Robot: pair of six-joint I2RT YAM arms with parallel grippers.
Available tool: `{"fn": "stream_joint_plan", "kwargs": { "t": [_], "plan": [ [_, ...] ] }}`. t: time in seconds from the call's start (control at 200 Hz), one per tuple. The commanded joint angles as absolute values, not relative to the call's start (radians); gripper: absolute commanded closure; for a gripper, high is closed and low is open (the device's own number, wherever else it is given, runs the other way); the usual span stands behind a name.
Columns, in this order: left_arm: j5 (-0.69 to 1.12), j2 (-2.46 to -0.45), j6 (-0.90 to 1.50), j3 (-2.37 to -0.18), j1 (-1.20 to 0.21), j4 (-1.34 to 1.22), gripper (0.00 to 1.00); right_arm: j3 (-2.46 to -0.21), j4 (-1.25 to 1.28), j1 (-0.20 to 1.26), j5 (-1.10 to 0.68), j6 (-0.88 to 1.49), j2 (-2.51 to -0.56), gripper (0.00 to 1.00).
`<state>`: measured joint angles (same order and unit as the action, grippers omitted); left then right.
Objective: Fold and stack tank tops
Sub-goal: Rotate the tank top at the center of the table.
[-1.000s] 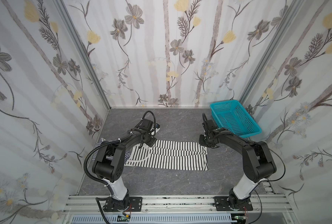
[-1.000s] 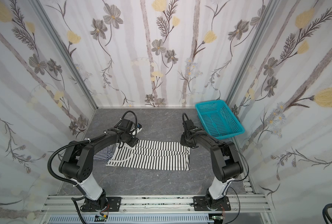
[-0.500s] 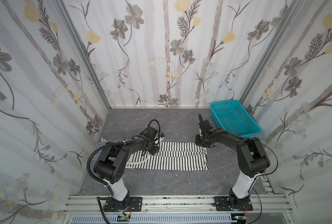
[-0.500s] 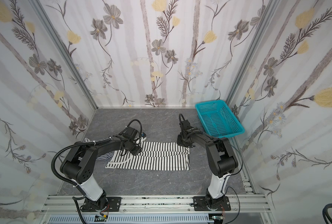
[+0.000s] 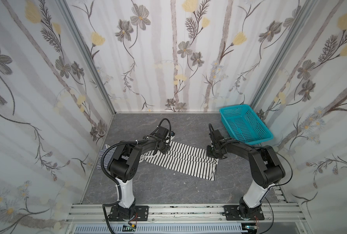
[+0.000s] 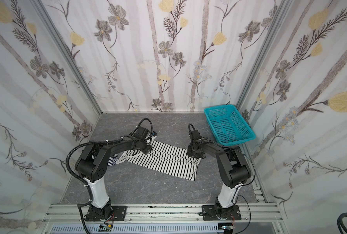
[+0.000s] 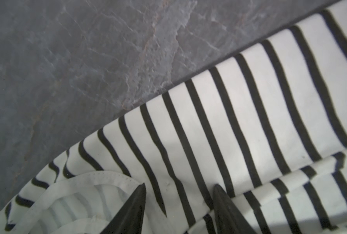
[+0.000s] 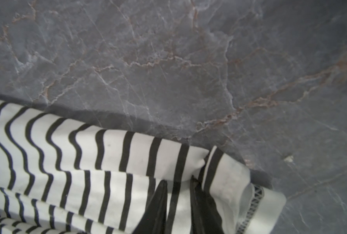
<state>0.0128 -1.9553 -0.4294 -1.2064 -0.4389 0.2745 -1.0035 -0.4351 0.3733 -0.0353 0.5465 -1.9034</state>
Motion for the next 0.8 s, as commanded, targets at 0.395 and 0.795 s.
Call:
{"fn": "stream_joint_plan", "kwargs": {
  "t": [0.395, 0.795],
  "plan": [
    [-0.143, -2.25, -0.622, -1.688, -0.454, 0.487, 0.38, -0.763, -0.44, 0.485, -0.008, 0.677, -1.709, 0.77],
    [-0.08, -2.092, -0.522, -1.67, -0.437, 0.491, 0.37, -0.722, -0.504, 0.716, -0.013, 0.827, -1.5, 0.74]
  ]
}}
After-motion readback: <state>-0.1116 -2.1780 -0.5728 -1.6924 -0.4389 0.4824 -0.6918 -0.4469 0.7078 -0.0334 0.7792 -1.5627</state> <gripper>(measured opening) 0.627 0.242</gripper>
